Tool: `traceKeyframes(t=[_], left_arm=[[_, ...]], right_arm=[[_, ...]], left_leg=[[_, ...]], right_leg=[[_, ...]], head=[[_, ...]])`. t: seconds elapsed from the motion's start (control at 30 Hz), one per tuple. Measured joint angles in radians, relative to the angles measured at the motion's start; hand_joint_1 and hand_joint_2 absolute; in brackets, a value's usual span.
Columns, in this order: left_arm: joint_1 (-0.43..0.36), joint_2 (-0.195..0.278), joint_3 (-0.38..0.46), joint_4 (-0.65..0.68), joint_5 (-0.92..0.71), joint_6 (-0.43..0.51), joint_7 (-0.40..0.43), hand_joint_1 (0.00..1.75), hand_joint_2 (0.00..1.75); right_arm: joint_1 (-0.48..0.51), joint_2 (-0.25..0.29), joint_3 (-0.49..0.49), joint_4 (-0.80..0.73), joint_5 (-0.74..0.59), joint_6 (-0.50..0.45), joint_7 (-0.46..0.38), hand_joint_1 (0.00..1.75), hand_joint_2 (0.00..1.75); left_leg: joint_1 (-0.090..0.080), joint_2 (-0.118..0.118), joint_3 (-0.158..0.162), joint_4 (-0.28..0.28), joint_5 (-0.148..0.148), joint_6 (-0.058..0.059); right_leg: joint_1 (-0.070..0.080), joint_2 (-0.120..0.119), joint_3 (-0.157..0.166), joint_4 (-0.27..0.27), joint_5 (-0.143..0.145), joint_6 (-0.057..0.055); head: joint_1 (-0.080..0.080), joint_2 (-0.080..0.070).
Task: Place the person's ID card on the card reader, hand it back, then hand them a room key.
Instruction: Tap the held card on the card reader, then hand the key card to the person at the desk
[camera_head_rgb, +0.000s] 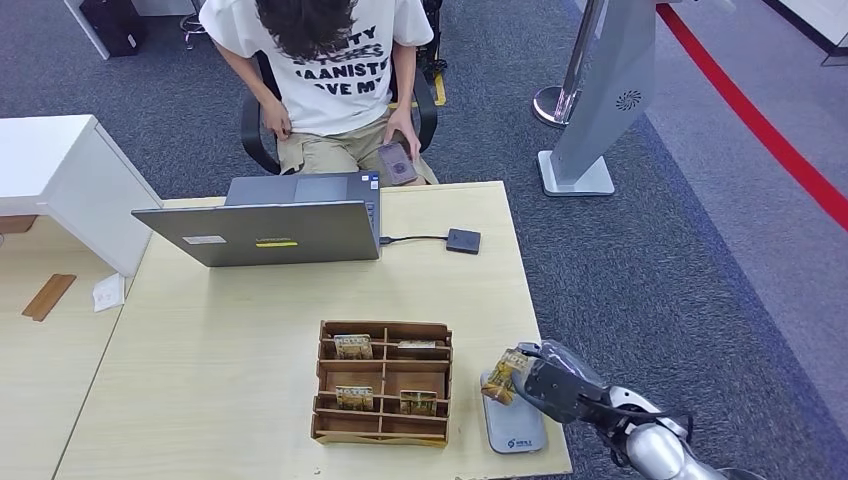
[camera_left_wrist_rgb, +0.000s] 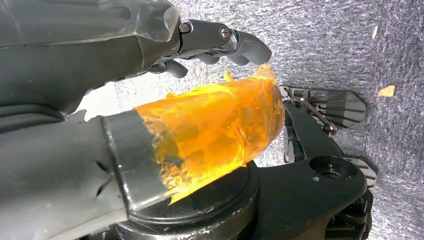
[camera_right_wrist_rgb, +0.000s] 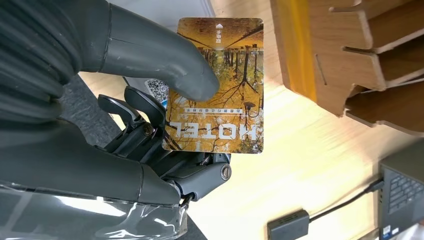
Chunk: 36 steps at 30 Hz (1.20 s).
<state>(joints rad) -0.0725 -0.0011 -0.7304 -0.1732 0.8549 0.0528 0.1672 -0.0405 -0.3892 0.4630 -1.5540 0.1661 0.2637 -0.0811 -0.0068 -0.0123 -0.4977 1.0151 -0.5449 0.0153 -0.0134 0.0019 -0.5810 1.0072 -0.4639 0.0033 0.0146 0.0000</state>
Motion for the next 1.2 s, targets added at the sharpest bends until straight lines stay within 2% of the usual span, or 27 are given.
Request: traceKeyframes(t=[0.27,0.67,1.2], left_arm=[[0.000,0.000,0.000,0.000,0.005,0.001,0.001,0.00,0.00],[0.000,0.000,0.000,0.000,0.016,0.002,0.002,0.00,0.00],[0.000,0.000,-0.001,0.000,0.021,0.011,0.009,0.00,0.00]], right_arm=[[-0.029,-0.017,0.037,0.036,0.019,-0.012,0.012,1.75,1.75],[-0.018,-0.083,0.036,0.042,0.021,-0.034,0.018,1.75,1.75],[-0.009,-0.077,0.050,0.054,0.044,-0.031,0.027,1.75,1.75]], left_leg=[[0.000,0.000,0.000,0.000,0.000,0.000],[0.000,0.000,0.000,0.000,0.000,0.000],[0.000,0.000,0.000,0.000,0.000,0.000]], right_leg=[[0.000,0.000,0.000,0.000,0.000,0.000],[0.000,0.000,0.000,0.000,0.000,0.000],[0.000,0.000,0.000,0.000,0.000,0.000]], head=[[0.000,0.000],[0.000,0.000],[0.000,0.000]])
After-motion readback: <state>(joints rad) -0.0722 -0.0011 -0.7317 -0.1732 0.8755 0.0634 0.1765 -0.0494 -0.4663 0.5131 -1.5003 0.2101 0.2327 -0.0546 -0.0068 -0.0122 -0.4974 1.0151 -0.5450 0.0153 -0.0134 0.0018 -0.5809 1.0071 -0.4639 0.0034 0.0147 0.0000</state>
